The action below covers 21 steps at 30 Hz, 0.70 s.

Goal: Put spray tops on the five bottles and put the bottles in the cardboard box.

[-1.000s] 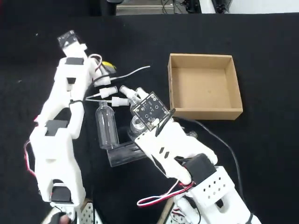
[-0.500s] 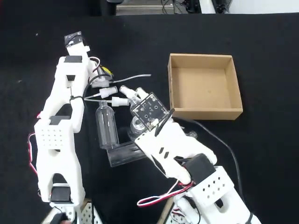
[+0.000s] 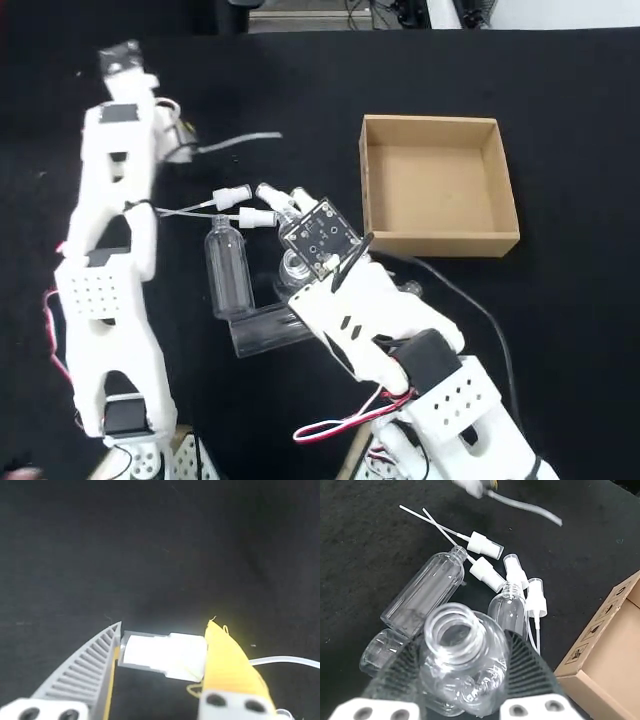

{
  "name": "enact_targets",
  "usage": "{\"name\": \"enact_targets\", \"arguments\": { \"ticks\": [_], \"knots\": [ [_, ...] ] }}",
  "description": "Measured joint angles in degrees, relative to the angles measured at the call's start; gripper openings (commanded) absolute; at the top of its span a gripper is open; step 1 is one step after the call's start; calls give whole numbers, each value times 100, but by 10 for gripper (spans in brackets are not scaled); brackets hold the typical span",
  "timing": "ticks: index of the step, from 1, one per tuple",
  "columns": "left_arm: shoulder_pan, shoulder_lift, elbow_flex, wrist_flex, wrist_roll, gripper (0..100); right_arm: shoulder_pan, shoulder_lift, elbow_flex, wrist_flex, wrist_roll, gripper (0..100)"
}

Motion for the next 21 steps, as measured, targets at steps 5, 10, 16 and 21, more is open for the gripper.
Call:
{"name": "enact_targets", "arguments": {
  "ticks": [5, 10, 16, 21],
  "knots": [
    [-492, 0, -1108, 1292, -659, 160, 0, 0, 0, -18, 0, 11],
    [-1178, 70, -1996, 2549, -2549, 158, 0, 0, 0, -18, 0, 11],
    [-2154, 273, -2119, 3393, -4967, 156, 0, 0, 0, -18, 0, 11],
    [-2971, 290, -2119, 3684, -6321, 156, 0, 0, 0, -18, 0, 11]
  ]
}}
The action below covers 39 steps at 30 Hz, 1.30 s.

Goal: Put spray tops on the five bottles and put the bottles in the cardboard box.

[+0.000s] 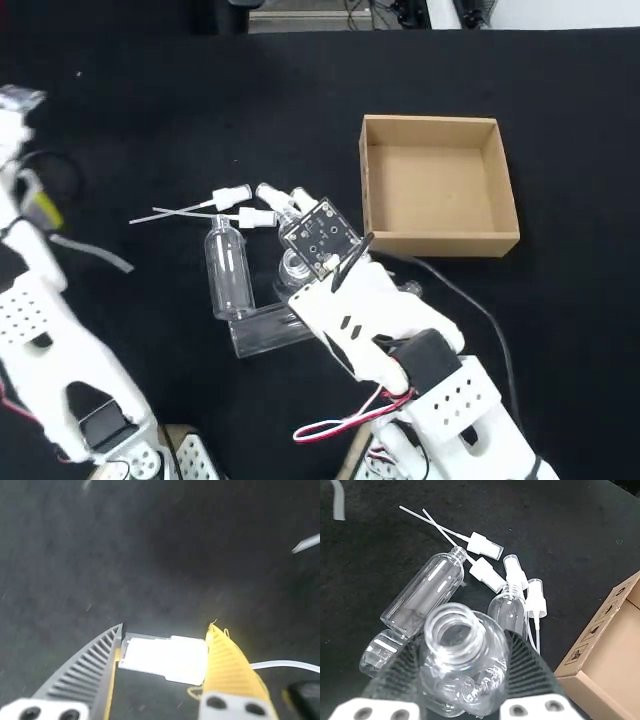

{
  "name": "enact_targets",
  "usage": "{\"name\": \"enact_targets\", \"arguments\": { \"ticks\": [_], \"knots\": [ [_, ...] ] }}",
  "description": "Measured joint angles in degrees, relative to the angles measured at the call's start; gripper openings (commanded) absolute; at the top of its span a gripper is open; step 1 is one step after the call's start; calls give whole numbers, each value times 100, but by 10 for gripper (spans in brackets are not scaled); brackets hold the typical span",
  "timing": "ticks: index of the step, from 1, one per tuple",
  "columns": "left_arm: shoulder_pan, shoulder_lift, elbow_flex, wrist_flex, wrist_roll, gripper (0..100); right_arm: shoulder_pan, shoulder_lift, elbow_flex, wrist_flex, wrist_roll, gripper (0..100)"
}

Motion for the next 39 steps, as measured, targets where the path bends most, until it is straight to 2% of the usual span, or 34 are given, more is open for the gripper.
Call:
{"name": "enact_targets", "arguments": {
  "ticks": [8, 15, 17, 22, 34, 36, 39],
  "knots": [
    [-1108, 0, 703, 26, -1653, 161, 0, 0, 0, 0, 0, 11],
    [-1301, 0, 958, 18, -1925, 161, 0, 0, 0, 0, 0, 11],
    [-1292, 0, 1090, 18, -1925, 178, 0, 0, 0, 0, 0, 11],
    [-1301, 0, 1407, 18, -1943, 306, 0, 0, 0, 0, 0, 11],
    [-1609, 0, 1433, 18, -1890, 271, 0, 0, 0, 0, 0, 11],
    [-1741, 0, 1292, 18, -1495, 272, 0, 0, 0, 0, 0, 11],
    [-1952, 0, 1116, 18, -404, 272, 0, 0, 0, -53, 0, 11]
  ]
}}
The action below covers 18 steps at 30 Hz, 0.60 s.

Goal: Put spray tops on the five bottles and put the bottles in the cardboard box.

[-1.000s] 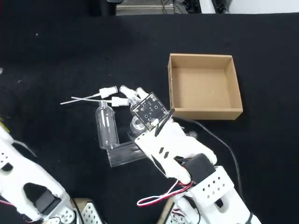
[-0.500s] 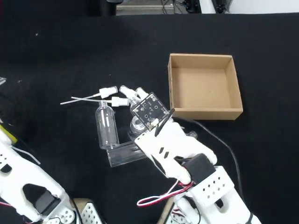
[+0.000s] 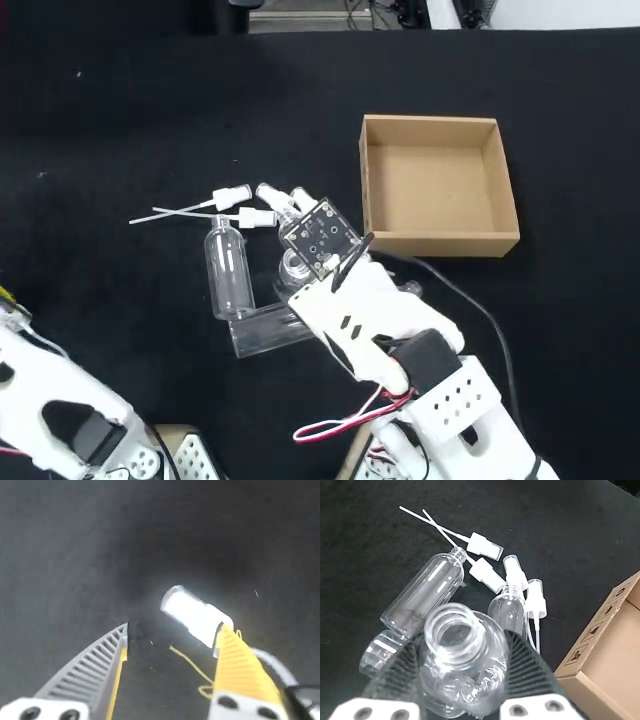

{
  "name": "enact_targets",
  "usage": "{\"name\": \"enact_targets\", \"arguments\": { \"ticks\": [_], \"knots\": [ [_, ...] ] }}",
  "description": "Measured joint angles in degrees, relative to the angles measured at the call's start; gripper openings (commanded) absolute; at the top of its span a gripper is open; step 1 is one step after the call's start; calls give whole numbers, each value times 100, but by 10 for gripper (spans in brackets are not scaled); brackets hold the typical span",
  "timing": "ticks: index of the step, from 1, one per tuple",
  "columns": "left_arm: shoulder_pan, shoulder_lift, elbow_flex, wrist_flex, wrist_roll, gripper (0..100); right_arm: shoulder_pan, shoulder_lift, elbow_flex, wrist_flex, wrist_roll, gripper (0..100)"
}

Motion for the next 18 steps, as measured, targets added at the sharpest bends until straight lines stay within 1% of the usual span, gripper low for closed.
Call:
{"name": "enact_targets", "arguments": {
  "ticks": [5, 7, 8, 11, 14, 18],
  "knots": [
    [-281, -9, 97, 0, 2470, 272, 0, 0, 229, -264, 0, 11],
    [-281, -9, 431, 0, 3297, 272, 0, 0, 316, -378, 0, 11],
    [-273, -9, 633, 0, 3578, 272, 0, 0, 334, -413, 0, 11],
    [-185, -9, 1275, 0, 3938, 272, 0, 0, 369, -466, 0, 11],
    [0, -70, 1723, -9, 3991, 269, 0, 0, 369, -475, 0, 11],
    [264, -105, 1908, 0, 3991, 267, 0, 0, 369, -484, 0, 11]
  ]
}}
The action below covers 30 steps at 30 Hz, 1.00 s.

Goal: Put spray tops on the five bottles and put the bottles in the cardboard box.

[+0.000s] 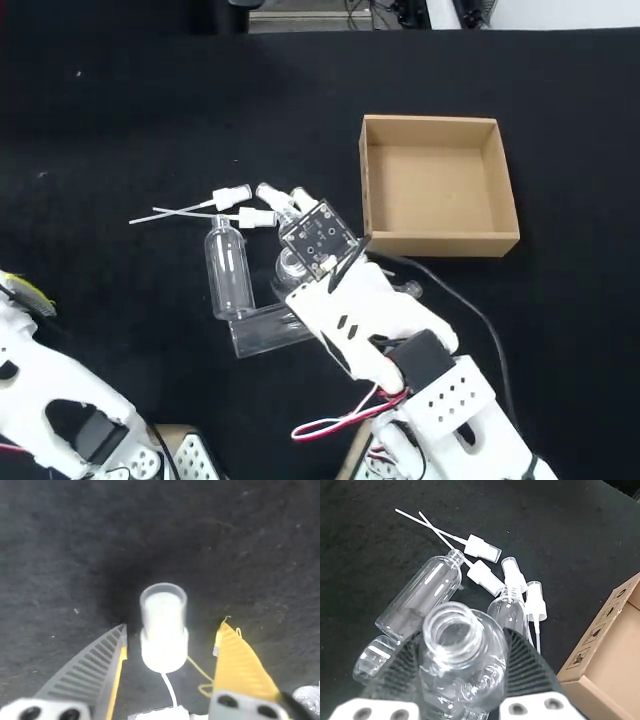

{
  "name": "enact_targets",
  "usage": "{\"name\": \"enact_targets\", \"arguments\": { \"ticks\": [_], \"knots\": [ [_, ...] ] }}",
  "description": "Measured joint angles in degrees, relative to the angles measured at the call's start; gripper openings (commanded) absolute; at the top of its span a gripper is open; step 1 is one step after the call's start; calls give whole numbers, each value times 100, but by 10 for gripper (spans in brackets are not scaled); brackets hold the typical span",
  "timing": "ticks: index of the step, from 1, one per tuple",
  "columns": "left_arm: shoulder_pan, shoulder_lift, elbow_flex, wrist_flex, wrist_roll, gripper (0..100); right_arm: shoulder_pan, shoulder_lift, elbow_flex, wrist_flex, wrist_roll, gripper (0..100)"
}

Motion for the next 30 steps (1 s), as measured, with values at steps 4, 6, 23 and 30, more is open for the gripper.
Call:
{"name": "enact_targets", "arguments": {
  "ticks": [4, 6, 23, 30],
  "knots": [
    [62, 0, 9, 0, 0, 266, 0, 0, 0, 0, 0, 11],
    [62, 0, 9, 0, 0, 266, 0, 0, 0, 0, 0, 11],
    [97, -35, -70, 0, -615, 41, 0, 0, 9, 0, 0, 11],
    [123, -149, -53, 0, -624, 30, 0, 0, 70, 0, 9, 11]
  ]
}}
